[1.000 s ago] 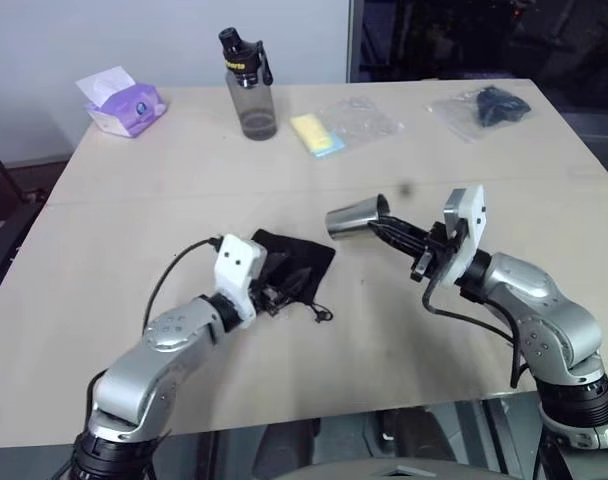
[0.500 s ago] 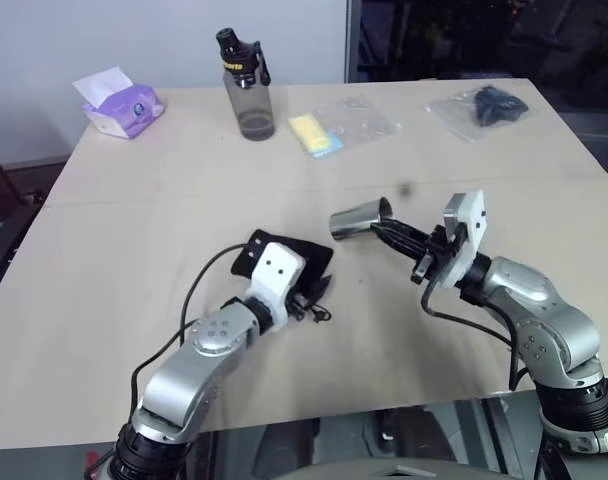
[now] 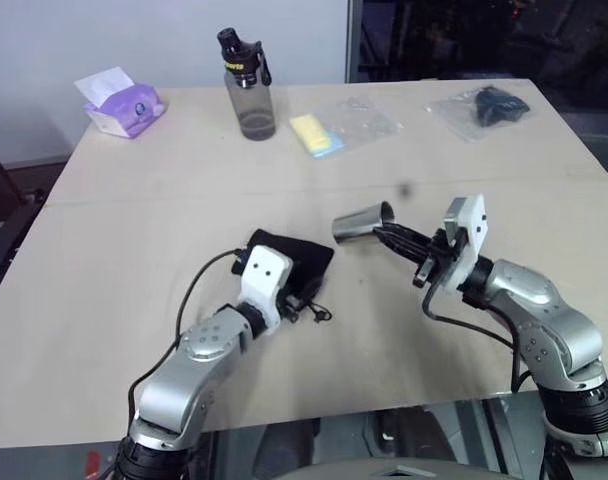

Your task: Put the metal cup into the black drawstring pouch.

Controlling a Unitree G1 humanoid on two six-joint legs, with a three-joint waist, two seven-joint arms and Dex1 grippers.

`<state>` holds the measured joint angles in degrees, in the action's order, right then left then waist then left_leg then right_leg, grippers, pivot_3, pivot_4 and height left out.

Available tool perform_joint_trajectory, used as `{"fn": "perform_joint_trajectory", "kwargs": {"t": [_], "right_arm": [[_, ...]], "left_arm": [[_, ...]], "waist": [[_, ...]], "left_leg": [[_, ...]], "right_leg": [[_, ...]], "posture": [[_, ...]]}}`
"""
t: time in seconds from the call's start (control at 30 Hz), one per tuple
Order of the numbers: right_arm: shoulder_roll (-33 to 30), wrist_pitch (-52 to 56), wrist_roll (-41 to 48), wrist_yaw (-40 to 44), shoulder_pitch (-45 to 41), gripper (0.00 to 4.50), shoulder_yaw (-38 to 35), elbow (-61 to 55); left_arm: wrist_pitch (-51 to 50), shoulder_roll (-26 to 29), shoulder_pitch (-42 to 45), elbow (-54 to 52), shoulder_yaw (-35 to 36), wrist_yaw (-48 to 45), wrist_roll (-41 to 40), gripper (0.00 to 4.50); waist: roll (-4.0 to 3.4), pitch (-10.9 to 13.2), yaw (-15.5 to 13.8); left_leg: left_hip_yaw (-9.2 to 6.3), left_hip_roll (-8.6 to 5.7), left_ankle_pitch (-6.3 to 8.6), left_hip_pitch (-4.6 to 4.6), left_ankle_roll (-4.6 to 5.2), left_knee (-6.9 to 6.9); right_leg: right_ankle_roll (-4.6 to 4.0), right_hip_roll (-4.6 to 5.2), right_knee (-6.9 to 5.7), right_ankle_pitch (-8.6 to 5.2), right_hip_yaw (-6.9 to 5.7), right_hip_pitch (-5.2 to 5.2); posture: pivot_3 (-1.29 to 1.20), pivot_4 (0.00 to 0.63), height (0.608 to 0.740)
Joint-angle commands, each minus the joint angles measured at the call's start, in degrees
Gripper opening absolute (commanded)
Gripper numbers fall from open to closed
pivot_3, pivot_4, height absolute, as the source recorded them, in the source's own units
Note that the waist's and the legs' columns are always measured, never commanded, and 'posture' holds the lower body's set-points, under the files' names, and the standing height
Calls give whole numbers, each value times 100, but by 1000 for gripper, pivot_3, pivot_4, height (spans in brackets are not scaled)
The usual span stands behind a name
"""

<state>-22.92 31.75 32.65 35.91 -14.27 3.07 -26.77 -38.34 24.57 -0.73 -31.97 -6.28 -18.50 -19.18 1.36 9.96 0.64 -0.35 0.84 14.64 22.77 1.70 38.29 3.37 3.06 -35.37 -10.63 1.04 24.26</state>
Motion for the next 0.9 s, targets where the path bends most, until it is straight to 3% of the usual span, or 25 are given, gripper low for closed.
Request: {"fn": "perform_joint_trajectory", "kwargs": {"t": [0.03, 0.2, 0.23, 0.3, 0.37, 0.43, 0.6, 0.77, 0.9], "right_arm": [[-25, -153, 14, 63, 4, 0, -51, -143], [-15, -165, -14, 66, 31, 0, -44, -156], [-16, -167, -17, 66, 36, 0, -43, -160], [-32, -178, -35, 72, 49, 0, -36, -166], [-78, -212, -104, 111, 48, 0, 4, -153], [-114, -250, -161, 147, 56, 0, 41, -148], [-94, -262, -201, 180, 48, 0, 39, -134], [-73, -261, -217, 189, 29, 0, 39, -125], [-33, -262, -202, 182, 9, 0, 54, -139]], "left_arm": [[134, 87, 7, -79, -12, -120, 123, 2851], [116, 9, -12, -80, 17, -118, 130, 2851], [112, -15, -28, -82, 25, -117, 123, 2334], [122, -39, -89, -104, 15, -128, 130, 1709], [138, -12, -152, -110, -25, -152, 179, 625], [161, 13, -200, -100, -54, -167, 227, 80], [214, 15, -272, -75, -52, -193, 303, 80], [30, -337, -247, -112, 299, -112, -126, 80], [-405, -987, -297, -277, 1080, -65, -1370, 80]], "waist": [[0, 0, 1], [0, 0, 1], [0, 0, 0], [0, 0, 0], [0, 0, 0], [0, 0, 2], [0, 0, 1], [0, 0, -1], [1, 0, 0]], "left_leg": [[0, 0, 0, 0, 0, 0], [-1, 0, 0, 0, 0, 0], [-1, 0, 0, 0, 0, 0], [-1, 0, 0, 0, 0, 0], [-1, 0, 0, 0, 0, 0], [0, 0, 0, 0, 0, 0], [-1, 1, 0, -1, 0, 0], [-4, 1, 0, -1, 0, 0], [-7, 2, 0, -1, 0, 1]], "right_leg": [[1, 0, 0, 0, 0, 0], [1, 1, 0, -1, 1, 0], [1, 1, 0, -1, 1, 0], [1, 0, 0, 0, 1, 0], [0, 0, 0, 0, 1, 0], [0, 0, 0, 0, 1, 0], [2, 0, 0, -1, 0, 0], [1, 2, 0, 0, 1, 0], [1, 2, 0, 0, 1, 0]], "posture": [[0, 150, 740], [0, 150, 740], [0, 150, 740], [0, 150, 740], [0, 150, 740], [0, 150, 740], [0, 150, 740], [0, 150, 740], [0, 150, 740]]}}
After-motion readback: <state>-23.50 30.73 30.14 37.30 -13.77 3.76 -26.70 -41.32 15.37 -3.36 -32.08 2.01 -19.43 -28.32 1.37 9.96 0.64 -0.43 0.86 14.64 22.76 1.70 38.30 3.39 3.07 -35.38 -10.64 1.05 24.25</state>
